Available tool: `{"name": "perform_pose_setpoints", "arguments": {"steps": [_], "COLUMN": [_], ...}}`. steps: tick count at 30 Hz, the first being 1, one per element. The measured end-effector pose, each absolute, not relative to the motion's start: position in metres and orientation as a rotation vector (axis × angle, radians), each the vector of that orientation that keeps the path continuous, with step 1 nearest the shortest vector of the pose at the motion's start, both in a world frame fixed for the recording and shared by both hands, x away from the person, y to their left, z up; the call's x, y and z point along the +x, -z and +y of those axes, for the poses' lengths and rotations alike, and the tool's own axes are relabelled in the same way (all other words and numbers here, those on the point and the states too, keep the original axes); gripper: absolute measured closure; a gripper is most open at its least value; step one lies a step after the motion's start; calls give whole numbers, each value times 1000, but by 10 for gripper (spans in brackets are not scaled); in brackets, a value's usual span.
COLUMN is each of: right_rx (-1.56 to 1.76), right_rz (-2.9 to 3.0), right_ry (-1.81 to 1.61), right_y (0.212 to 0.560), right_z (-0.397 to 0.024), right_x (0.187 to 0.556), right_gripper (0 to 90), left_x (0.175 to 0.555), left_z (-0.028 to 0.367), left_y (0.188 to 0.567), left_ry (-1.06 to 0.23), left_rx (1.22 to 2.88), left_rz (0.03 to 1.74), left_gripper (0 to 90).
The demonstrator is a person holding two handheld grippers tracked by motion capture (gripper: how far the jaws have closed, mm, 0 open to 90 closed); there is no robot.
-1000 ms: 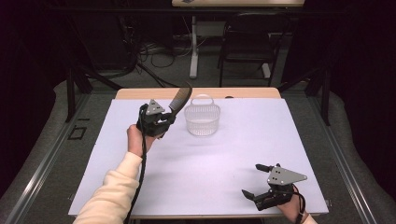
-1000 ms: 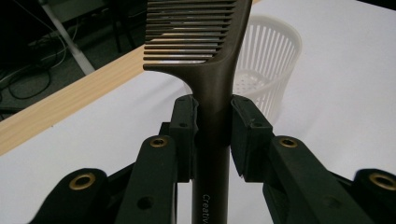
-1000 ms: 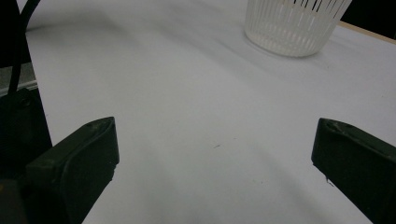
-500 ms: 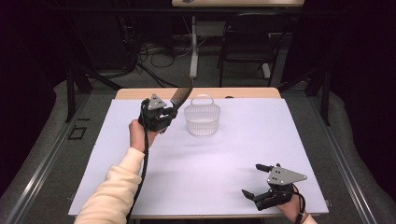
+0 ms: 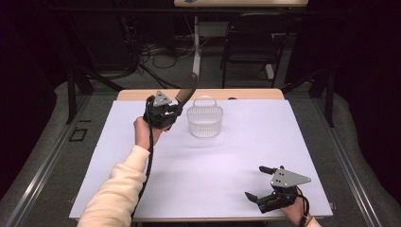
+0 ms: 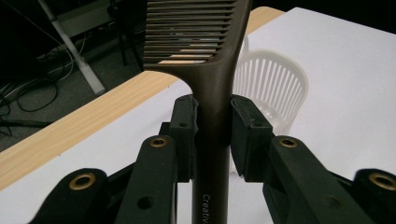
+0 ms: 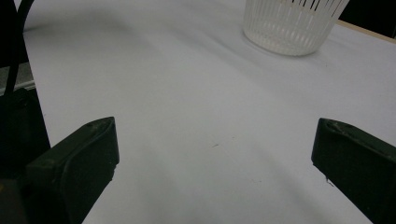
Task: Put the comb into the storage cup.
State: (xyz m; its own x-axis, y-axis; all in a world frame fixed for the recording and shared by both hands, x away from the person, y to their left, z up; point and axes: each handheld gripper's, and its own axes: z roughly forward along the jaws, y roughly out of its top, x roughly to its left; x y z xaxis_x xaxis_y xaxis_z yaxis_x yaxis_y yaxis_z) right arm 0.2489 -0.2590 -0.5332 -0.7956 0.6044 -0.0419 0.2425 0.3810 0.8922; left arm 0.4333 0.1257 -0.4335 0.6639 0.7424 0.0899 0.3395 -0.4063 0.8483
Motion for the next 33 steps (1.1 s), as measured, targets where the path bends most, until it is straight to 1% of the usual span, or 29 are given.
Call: {"name": "perform_pose_setpoints", "arguments": {"steps": [33], "right_rx": [747], "right_rz": [2278], "right_ry": [-1372], "right_y": [533], "right_z": [-260], "right_x": [250], "right_gripper": [2], "left_x": [451], "left_z": [103], "left_y": [424], "left_ry": [-600], "left_rx": [1972], "left_rz": [791], "left_gripper": [723]}}
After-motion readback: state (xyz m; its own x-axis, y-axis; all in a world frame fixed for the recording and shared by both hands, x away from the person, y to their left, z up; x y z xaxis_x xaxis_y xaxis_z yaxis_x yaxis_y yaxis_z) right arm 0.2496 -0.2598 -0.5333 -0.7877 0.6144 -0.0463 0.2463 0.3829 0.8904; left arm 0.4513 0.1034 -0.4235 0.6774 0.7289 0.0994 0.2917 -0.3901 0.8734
